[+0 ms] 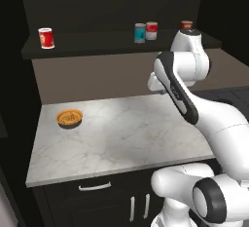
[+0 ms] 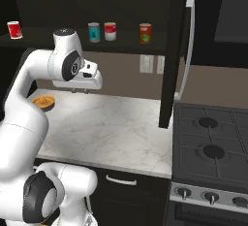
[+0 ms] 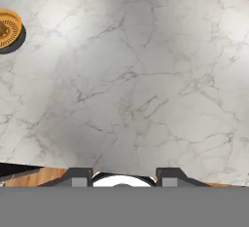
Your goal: Stack two cans on top of the other two cans in the cabinet.
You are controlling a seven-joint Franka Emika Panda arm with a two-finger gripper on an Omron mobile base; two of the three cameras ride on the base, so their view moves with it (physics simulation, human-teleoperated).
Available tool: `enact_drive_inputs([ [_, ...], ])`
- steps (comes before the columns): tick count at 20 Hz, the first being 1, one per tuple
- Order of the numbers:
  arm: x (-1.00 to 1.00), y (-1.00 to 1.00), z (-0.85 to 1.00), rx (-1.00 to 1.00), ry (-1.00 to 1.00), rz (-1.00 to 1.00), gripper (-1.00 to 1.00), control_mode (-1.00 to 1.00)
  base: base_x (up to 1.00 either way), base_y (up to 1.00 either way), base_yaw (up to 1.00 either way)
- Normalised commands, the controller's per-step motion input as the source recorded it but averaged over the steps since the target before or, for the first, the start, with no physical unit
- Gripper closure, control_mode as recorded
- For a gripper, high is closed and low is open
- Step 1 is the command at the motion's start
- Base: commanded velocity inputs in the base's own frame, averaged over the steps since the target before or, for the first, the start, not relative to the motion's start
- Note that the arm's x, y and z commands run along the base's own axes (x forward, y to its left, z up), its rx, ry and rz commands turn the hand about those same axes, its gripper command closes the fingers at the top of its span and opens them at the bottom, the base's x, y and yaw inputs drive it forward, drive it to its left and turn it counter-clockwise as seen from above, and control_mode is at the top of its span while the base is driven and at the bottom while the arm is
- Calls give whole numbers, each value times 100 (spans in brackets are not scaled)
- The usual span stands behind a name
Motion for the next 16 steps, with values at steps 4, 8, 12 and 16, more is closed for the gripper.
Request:
enact_drive_inputs([
  [4,-13,0,0,0,-2,1,-100,-100,0,0,0],
  [8,-31,0,2,1,-33,0,-100,-100,0,0,0],
  [12,-23,0,21,4,-48,0,-100,-100,0,0,0],
  [16,-6,1,40,6,-38,0,-100,-100,0,0,0],
])
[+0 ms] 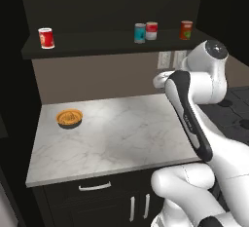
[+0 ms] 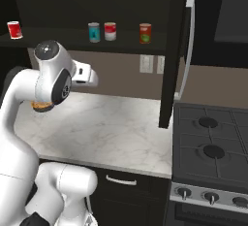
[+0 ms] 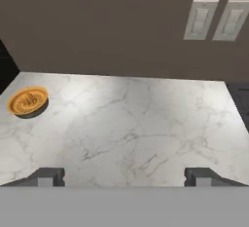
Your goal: Stack two cans on top of the other two cans in the cabinet.
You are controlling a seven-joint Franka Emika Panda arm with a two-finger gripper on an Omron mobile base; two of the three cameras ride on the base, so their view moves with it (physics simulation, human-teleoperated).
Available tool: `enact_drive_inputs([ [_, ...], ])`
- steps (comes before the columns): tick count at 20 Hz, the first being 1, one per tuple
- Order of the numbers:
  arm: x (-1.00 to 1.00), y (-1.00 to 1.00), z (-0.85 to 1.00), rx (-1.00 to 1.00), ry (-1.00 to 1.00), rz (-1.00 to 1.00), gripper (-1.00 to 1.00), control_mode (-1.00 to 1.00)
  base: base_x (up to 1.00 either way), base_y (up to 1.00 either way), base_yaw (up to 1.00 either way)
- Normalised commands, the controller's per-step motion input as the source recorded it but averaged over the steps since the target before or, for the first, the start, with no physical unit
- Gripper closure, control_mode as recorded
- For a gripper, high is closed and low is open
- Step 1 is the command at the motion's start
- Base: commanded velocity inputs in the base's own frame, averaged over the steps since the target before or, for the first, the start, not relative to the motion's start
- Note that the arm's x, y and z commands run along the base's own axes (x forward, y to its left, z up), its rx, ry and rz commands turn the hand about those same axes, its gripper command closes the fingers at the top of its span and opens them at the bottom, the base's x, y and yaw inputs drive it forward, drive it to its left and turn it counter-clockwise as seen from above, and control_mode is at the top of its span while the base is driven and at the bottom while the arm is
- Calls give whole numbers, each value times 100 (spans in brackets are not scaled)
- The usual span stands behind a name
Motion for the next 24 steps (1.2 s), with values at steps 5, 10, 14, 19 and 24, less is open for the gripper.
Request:
enact_drive_inputs([
  [5,1,3,46,6,-36,-1,-100,-100,0,0,0],
  [10,4,6,52,9,-27,-3,-100,-100,0,0,0],
  [14,12,2,53,7,-12,-4,-100,-100,0,0,0],
  [19,9,7,56,1,0,-2,-100,-100,0,0,0],
  [24,13,4,49,0,13,-5,-100,-100,0,0,0],
])
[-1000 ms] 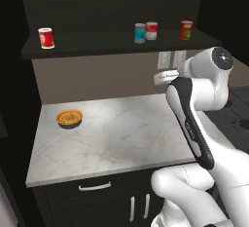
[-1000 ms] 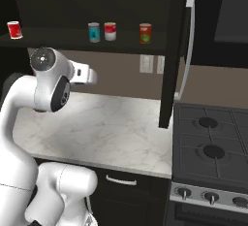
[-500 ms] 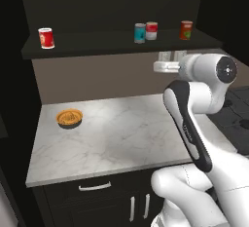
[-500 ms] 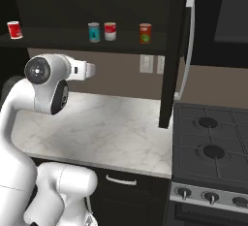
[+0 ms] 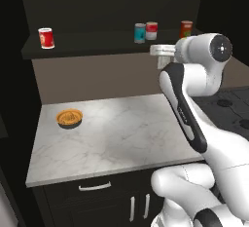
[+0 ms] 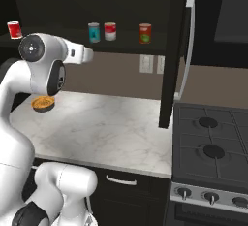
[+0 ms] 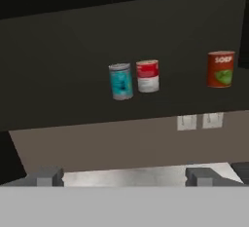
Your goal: Stack two cans on top of the other two cans in the cabinet.
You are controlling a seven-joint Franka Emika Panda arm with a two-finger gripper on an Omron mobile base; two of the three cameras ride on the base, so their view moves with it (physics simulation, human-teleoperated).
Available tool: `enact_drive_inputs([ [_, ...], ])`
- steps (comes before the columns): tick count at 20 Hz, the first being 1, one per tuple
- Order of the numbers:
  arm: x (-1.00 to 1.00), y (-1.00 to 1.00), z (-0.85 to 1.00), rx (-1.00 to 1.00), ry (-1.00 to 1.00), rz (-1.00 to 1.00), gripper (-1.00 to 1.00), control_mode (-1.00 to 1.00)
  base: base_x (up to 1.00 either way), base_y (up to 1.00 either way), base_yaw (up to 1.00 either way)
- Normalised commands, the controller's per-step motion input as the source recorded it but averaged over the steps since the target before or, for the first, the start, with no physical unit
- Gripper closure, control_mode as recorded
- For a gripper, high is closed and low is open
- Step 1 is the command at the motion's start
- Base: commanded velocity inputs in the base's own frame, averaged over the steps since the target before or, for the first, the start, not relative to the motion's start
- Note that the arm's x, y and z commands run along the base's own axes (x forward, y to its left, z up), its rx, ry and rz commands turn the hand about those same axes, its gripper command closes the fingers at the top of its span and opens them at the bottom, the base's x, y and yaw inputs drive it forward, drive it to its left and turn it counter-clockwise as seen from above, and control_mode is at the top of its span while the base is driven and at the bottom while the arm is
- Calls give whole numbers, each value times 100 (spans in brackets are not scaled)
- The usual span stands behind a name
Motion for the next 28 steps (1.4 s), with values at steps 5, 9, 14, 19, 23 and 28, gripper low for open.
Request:
enact_drive_inputs([
  [5,25,4,37,0,18,-2,-100,-100,0,0,0],
  [9,34,0,15,-2,22,0,-100,-100,0,0,0],
  [14,35,6,-10,-5,20,0,-100,-100,0,0,0],
  [19,22,12,-43,0,1,2,-100,-100,0,0,0],
  [23,33,12,-34,0,0,1,-100,-100,0,0,0],
  [28,37,7,-21,0,-3,0,-100,-100,0,0,0],
])
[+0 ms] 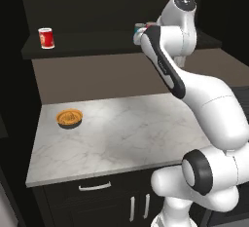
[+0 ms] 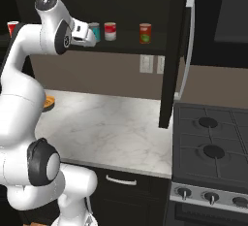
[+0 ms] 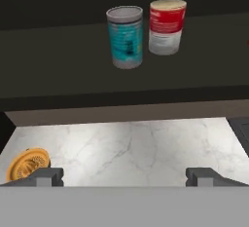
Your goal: Stack two cans on top of the other two cans in the cabinet.
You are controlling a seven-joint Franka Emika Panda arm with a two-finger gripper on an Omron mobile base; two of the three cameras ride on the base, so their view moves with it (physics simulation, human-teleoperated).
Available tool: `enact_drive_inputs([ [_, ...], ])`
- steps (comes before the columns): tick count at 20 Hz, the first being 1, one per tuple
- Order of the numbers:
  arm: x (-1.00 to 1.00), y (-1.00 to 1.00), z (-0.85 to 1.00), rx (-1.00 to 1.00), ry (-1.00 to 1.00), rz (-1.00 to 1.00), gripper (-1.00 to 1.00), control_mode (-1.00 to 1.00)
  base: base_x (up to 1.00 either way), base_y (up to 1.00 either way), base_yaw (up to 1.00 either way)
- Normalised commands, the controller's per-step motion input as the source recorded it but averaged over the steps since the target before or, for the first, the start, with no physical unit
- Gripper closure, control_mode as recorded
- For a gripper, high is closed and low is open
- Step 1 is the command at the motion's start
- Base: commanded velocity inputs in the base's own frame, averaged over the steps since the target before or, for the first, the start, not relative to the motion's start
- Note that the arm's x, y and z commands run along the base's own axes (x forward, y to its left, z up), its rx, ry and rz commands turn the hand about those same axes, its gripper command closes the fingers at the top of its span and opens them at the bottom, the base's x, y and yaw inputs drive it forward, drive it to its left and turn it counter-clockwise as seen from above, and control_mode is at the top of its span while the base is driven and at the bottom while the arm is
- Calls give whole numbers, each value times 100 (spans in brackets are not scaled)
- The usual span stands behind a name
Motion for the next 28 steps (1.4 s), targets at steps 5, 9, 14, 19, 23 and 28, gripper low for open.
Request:
enact_drive_inputs([
  [5,30,0,-4,0,-14,0,-100,-100,0,0,0],
  [9,26,0,-1,0,-13,-1,-100,-100,0,0,0],
  [14,27,0,-1,-1,-9,-5,-100,-100,0,0,0],
  [19,34,0,1,0,3,-6,-100,-100,0,0,0],
  [23,29,0,5,0,11,-1,-100,-100,0,0,0],
  [28,24,0,4,0,9,-1,-100,-100,0,0,0],
])
